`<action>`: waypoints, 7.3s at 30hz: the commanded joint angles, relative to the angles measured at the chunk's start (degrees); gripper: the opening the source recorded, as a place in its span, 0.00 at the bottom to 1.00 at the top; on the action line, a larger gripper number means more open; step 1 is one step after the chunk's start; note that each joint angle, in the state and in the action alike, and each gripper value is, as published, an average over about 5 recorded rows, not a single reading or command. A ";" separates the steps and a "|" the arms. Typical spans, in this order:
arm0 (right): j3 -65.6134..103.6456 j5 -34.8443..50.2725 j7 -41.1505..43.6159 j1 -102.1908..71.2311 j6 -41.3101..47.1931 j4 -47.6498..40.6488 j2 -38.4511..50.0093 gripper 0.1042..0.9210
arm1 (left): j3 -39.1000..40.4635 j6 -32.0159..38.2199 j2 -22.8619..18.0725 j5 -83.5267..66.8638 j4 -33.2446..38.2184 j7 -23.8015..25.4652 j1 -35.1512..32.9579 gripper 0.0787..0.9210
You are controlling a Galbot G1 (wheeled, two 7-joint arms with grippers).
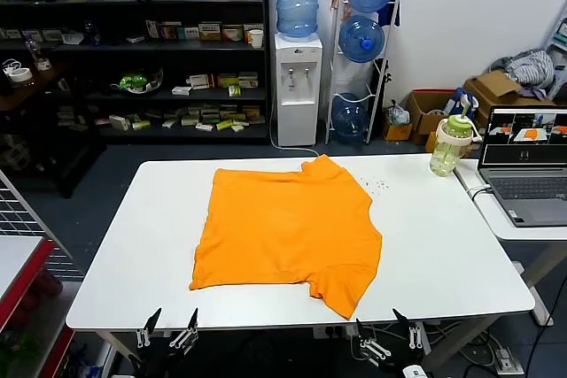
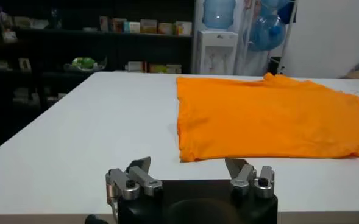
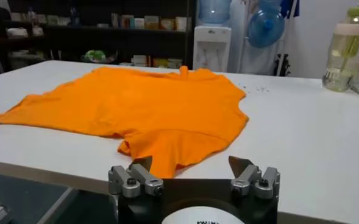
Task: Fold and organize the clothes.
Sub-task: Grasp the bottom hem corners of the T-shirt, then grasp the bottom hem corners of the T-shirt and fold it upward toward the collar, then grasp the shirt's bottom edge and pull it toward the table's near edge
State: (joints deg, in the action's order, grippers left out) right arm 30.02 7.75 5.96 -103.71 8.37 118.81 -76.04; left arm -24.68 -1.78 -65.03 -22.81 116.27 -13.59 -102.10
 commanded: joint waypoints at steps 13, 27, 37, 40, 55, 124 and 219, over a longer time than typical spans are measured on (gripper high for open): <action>-3.03 1.31 -4.45 9.99 2.48 -4.46 -0.46 0.88 | 1.43 -3.48 0.44 -4.13 -6.40 0.42 12.54 0.88; -7.09 0.82 -5.82 16.53 5.66 -12.25 -2.37 0.88 | 4.61 -7.50 1.50 -7.31 -13.76 -1.31 22.21 0.88; -8.39 0.36 -5.65 17.26 6.18 -13.71 -2.58 0.76 | 5.60 -8.40 1.50 -7.01 -13.11 -1.88 20.15 0.87; -8.47 0.32 -5.71 17.22 6.30 -13.88 -2.57 0.65 | 5.74 -8.55 1.53 -6.97 -12.98 -2.03 19.69 0.82; -8.22 0.29 -5.88 16.25 6.04 -13.72 -2.55 0.12 | 6.74 -8.39 0.91 -6.77 -14.24 -2.19 20.08 0.31; -14.85 19.63 -15.74 39.77 8.01 -19.18 8.80 0.11 | 15.30 -7.49 6.25 -10.63 -16.92 -9.14 36.03 0.09; -3.68 25.46 -15.10 6.00 9.62 0.28 18.58 0.02 | 8.75 -8.37 11.06 -10.69 6.77 -10.18 4.98 0.02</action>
State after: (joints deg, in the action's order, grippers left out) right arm 25.76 33.93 -8.87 -89.87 18.52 115.25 -58.06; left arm -15.06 -10.65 -54.57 -36.05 117.08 -23.76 -87.76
